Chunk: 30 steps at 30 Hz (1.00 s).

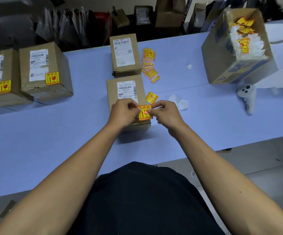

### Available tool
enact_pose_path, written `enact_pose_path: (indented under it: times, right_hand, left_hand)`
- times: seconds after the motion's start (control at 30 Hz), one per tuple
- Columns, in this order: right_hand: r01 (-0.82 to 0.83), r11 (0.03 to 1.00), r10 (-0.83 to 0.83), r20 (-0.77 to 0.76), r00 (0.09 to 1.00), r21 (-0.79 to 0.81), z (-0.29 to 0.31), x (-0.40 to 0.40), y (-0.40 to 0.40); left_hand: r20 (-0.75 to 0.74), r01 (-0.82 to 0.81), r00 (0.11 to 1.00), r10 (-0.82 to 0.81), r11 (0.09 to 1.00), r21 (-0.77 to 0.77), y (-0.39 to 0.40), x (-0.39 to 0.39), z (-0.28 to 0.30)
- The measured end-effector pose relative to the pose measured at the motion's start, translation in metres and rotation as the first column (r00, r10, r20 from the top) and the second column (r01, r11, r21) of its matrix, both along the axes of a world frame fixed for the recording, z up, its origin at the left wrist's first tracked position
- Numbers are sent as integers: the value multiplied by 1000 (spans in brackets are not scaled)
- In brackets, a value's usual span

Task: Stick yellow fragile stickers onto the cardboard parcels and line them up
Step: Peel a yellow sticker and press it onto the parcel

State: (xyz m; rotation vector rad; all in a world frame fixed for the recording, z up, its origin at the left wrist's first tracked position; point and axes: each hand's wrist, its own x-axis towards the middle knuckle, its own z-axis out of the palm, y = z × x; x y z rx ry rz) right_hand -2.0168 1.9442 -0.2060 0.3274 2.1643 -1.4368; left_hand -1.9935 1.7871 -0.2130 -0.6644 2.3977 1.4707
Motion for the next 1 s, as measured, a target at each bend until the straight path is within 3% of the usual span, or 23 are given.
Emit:
enact_pose_path:
  times: [0.17,0.27,0.67,1.0]
  right_hand:
    - [-52,998,51,52,997,21,-2,-3,6]
    - [-92,995,89,78,993,42,-5,-4,5]
    - [-124,990,117,109,987,61,-10,-10,4]
    - [-101,988,93,73,993,115,-20,-3,3]
  left_hand:
    - [55,68,996,-64,994,-86,-2,-4,2]
    - [76,176,984,-163,961,-214,-2,-5,5]
    - [92,226,974,-208,934,-277,-3,-12,9]
    - [129,334,942,-309,853,-402,0,-14,7]
